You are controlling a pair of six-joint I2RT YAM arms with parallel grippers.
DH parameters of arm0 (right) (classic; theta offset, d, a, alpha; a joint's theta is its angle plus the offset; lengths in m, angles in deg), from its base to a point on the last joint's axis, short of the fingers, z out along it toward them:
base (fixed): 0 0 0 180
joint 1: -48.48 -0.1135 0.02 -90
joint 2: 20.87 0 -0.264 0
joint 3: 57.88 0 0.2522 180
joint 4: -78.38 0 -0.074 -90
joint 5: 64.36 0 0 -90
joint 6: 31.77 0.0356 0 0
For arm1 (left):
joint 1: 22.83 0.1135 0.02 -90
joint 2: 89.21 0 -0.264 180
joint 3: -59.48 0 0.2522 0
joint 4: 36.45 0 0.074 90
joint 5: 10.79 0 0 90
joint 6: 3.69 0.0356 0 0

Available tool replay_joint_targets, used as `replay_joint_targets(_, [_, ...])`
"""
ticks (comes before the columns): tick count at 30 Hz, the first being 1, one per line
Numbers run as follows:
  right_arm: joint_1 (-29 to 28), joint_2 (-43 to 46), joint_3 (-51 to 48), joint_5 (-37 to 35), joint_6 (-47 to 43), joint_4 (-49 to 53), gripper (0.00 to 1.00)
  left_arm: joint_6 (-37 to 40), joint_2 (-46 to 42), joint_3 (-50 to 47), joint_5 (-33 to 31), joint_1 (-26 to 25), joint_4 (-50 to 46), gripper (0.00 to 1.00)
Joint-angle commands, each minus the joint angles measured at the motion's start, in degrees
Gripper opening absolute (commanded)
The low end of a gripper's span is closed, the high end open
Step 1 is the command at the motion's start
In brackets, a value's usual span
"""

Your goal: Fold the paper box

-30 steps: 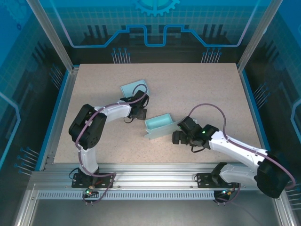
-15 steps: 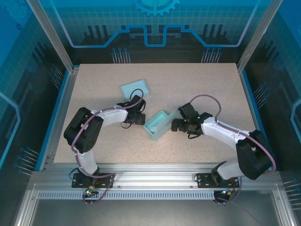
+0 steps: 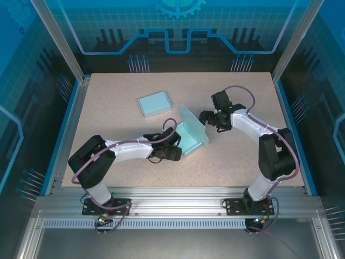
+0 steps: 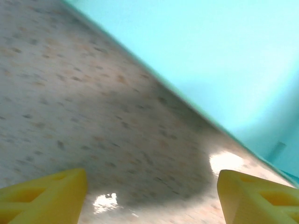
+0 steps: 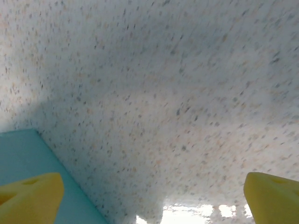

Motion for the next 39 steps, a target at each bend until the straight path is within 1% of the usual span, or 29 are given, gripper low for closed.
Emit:
replay_joint_targets(1, [2.59,1.18,1.67,-1.92,-2.57,6.38,1.00,-4.83,-4.56,-2.44,0.95,-0.72,4.03,0.75])
replay_joint_targets(5, [5.43,8.83,-2.87,-4.57,-2.08,8.95,1.00,-3.29,-11.00,-3.71,-5.03,0.32,2.69,0.76])
replay_joint_targets(7, [6.51,13.60,-5.95,-5.62,-1.75,10.56,1.00,-1.43,-13.88,-3.71,-5.25,2.96,1.49,0.77])
replay_joint_targets(8, [6.80,16.34,-7.69,-6.30,-1.46,11.61,1.00,-0.75,-14.96,-3.84,-3.79,5.37,1.71,0.78])
replay_joint_targets(11, [6.80,24.38,-12.74,-6.47,0.29,14.52,1.00,1.89,-16.48,-4.27,4.29,12.58,5.34,0.78])
replay_joint_targets(12, [6.78,26.82,-14.36,-5.77,1.18,15.18,1.00,2.58,-16.42,-4.32,5.51,14.07,6.66,0.79])
replay_joint_targets(15, [6.28,35.14,-22.16,0.19,4.45,13.90,1.00,6.02,-13.76,-3.31,8.58,16.90,11.75,0.79])
replay_joint_targets(19, [5.41,45.96,-32.80,11.14,10.32,6.05,1.00,5.81,-5.93,-0.31,18.24,19.81,17.56,0.79])
replay_joint_targets(20, [5.24,48.03,-35.24,13.27,11.81,3.82,1.00,5.51,-3.75,0.54,20.56,20.25,18.99,0.79])
replay_joint_targets(22, [4.94,50.93,-38.79,15.00,13.94,1.38,1.00,5.65,0.05,2.51,23.63,20.63,19.97,0.80])
replay_joint_targets(26, [4.84,54.38,-43.35,16.99,16.41,-1.62,1.00,6.41,4.64,5.60,26.58,20.57,18.57,0.81])
replay_joint_targets(30, [4.82,55.87,-45.91,18.62,18.00,-5.22,1.00,5.67,4.83,4.53,29.06,20.64,19.30,0.81])
replay_joint_targets(33, [4.93,56.58,-46.99,18.74,19.01,-7.16,1.00,3.66,4.29,2.45,31.17,20.41,21.34,0.80])
replay_joint_targets(36, [4.96,57.02,-46.96,18.09,18.83,-7.10,1.00,-0.66,3.86,-0.84,34.06,19.84,25.70,0.79])
replay_joint_targets(39, [5.03,57.33,-46.31,16.00,19.11,-4.44,1.00,-5.61,3.10,-5.19,35.51,18.36,31.57,0.78])
